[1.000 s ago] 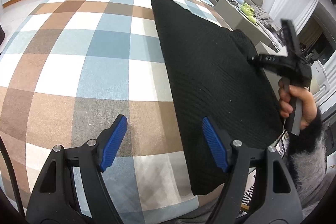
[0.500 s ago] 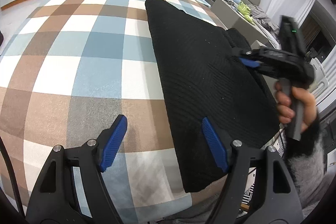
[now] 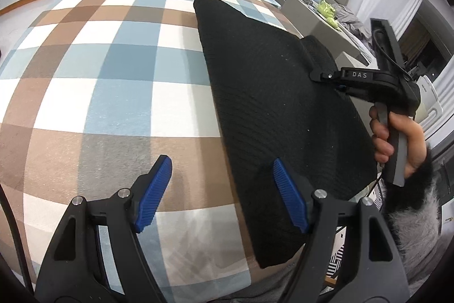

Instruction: Fold small clothes

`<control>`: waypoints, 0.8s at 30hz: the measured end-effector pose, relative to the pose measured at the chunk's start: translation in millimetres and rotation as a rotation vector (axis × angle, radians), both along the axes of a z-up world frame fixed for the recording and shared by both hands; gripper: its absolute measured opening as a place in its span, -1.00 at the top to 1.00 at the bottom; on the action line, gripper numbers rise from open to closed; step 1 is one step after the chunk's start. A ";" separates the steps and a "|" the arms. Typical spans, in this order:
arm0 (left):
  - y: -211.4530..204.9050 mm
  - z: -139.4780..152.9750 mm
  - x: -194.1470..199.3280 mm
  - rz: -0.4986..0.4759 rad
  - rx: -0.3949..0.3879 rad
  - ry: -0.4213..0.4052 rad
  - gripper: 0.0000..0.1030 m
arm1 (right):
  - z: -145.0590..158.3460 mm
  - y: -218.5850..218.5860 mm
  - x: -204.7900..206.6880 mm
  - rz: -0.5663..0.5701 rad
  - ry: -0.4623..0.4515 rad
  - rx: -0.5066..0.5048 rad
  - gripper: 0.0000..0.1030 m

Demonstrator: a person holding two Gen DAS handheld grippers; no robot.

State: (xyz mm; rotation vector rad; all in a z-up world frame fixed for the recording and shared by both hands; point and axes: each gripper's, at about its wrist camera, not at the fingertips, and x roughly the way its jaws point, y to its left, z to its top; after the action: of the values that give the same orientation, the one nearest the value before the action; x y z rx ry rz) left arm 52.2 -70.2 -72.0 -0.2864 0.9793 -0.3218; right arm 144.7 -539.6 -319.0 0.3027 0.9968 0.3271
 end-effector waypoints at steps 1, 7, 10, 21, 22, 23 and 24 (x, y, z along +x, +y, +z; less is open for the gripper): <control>-1.5 -0.6 0.0 -0.004 0.001 0.000 -0.39 | 0.1 -4.4 -5.6 0.007 0.004 0.046 0.67; -8.4 -9.3 4.2 -0.017 -0.007 0.020 -0.39 | -3.8 -20.9 -81.4 0.038 -0.004 0.211 0.35; -14.0 -11.6 7.2 -0.033 0.017 0.010 -0.40 | -13.9 -16.6 -120.5 0.055 0.005 0.207 0.36; -13.1 3.5 -5.8 -0.050 0.069 -0.026 -0.39 | 2.4 -4.4 -164.2 0.062 -0.159 0.045 0.86; -14.0 4.8 -8.6 -0.055 0.063 -0.028 -0.40 | -5.3 -4.6 -160.1 0.046 -0.125 0.016 0.86; -15.0 4.8 -10.4 -0.061 0.058 -0.029 -0.40 | -16.0 -4.1 -155.4 0.038 -0.074 -0.002 0.86; -17.1 4.7 -12.3 -0.069 0.057 -0.027 -0.40 | -20.4 -5.5 -155.7 0.039 -0.062 0.012 0.85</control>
State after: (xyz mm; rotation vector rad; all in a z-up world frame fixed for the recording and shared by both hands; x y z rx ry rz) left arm 39.9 -87.3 -67.3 -0.1964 0.9717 -0.3590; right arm -11.0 -545.1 -339.4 0.2827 0.9413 0.3753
